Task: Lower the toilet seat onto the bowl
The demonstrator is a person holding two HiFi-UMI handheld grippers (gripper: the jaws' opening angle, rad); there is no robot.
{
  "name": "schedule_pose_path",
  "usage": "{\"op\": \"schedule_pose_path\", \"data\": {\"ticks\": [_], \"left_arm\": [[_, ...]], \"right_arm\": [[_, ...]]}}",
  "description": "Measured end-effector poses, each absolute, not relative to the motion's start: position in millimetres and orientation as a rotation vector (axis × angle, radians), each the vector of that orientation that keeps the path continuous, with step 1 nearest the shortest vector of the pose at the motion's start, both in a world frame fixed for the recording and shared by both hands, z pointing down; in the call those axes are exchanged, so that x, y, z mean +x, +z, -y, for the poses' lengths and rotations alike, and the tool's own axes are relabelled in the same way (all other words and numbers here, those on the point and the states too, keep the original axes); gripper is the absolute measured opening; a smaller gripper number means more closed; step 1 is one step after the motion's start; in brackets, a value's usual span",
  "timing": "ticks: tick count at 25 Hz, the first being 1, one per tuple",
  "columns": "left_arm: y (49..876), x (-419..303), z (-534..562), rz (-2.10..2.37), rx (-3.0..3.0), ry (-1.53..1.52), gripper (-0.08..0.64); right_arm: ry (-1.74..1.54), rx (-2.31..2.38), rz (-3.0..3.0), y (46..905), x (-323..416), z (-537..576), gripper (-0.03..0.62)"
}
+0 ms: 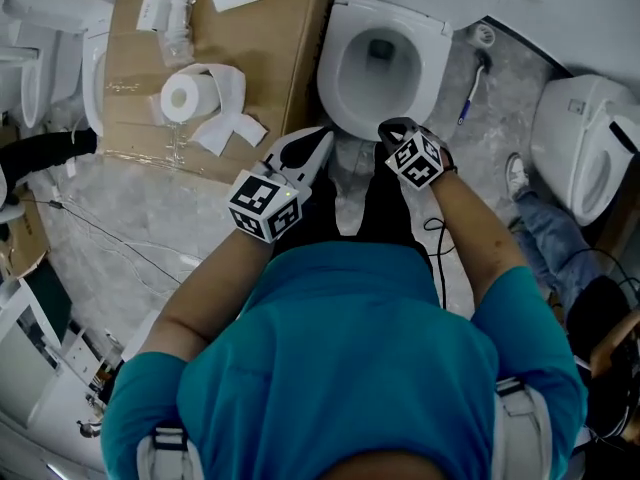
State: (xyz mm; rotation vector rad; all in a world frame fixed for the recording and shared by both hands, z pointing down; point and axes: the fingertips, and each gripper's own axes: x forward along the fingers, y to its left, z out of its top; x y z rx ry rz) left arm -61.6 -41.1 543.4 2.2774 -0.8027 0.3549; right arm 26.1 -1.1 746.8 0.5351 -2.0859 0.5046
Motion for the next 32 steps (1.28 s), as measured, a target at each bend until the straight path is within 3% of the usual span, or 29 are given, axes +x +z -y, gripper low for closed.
{"op": "schedule_pose_path", "data": {"ticks": [10,32], "left_arm": [[435.0,-71.9,78.1,0.764,2.41,0.238,0.005],[184.1,-95.0,124.9,0.422,2.652,-0.051,0.005]], "right_arm": [[0.693,0.927,2.239,596.8,42.6,61.5,0.0],[0.523,1.503,2.36,265.7,69.8,87.4,-0.002]]}}
